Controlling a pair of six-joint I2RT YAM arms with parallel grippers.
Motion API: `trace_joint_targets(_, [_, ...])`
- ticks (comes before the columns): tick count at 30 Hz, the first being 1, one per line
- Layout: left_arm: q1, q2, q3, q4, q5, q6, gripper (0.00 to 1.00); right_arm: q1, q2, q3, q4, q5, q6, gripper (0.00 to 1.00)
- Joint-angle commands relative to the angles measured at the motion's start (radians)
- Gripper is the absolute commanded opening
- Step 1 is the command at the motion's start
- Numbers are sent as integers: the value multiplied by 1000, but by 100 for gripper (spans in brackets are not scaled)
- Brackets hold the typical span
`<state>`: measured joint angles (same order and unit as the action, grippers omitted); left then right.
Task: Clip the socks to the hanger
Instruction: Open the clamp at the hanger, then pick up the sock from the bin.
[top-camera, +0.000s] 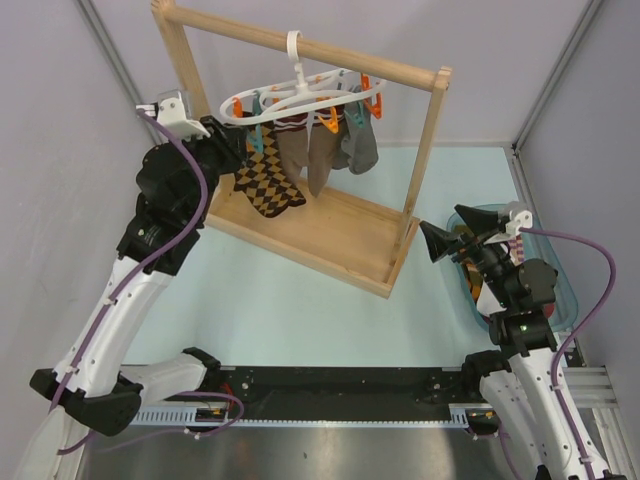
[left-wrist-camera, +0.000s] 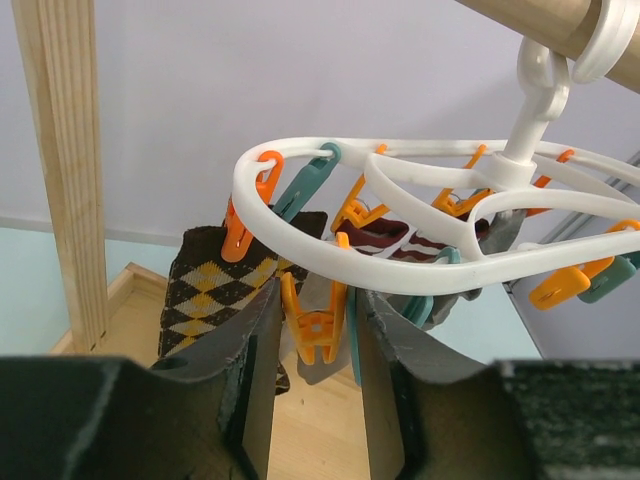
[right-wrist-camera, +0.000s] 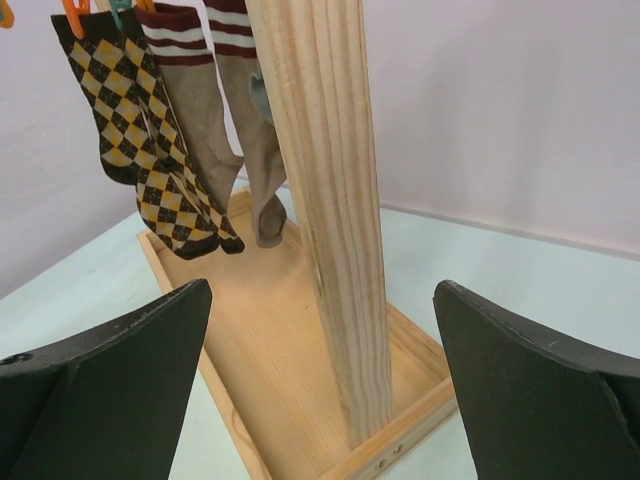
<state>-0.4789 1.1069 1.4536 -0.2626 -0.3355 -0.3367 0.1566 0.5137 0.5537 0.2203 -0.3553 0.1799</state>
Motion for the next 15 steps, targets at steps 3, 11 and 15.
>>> trace_joint_targets(3, [6, -39, -32, 26, 23, 30, 26, -6, -24, 9, -58, 12, 15, 99])
trace_joint_targets(11, [6, -44, -16, -6, -10, 103, 15, -6, -21, 87, -358, 300, 49, 100])
trace_joint_targets(15, [6, -48, -4, -39, -17, 136, 10, -8, 6, 136, -498, 459, 56, 100])
